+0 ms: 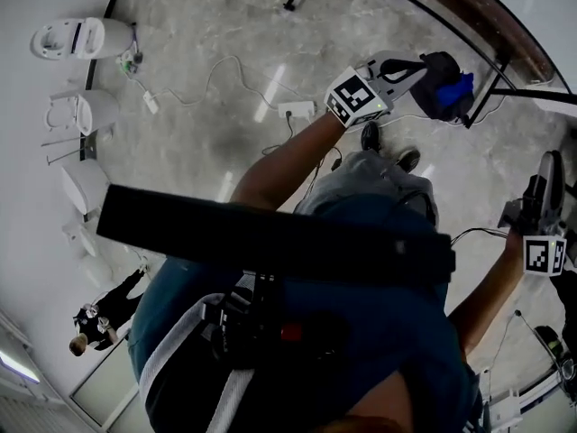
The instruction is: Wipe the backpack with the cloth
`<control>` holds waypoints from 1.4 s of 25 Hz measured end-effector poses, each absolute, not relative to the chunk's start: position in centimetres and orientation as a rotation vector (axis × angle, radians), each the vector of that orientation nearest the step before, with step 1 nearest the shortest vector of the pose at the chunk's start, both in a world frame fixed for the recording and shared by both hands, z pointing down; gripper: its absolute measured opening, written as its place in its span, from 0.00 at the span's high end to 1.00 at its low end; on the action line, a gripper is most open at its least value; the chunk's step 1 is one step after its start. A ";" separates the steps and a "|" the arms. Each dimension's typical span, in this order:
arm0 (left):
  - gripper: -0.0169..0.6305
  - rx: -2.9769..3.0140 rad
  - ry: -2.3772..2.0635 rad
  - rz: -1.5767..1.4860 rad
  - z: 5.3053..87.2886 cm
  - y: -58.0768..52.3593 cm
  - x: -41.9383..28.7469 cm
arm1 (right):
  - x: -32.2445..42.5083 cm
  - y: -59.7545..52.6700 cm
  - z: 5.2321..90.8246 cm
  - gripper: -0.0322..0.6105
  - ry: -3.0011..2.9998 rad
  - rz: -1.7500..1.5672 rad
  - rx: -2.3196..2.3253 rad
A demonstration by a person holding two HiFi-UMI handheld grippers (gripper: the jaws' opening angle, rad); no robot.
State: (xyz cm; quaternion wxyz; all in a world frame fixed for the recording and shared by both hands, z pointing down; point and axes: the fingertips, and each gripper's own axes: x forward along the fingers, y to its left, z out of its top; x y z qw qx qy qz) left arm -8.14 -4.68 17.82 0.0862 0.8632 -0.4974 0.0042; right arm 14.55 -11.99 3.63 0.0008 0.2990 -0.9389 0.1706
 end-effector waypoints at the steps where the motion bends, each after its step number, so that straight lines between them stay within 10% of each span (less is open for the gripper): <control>1: 0.99 2.583 -1.486 0.009 16.9 -3.8 -7.9 | 15.0 -10.9 2.5 0.79 -2.962 0.500 0.941; 35: 0.99 2.722 -1.533 -0.162 -1.0 37.0 3.6 | 26.8 34.8 -10.4 0.79 -3.268 0.292 0.951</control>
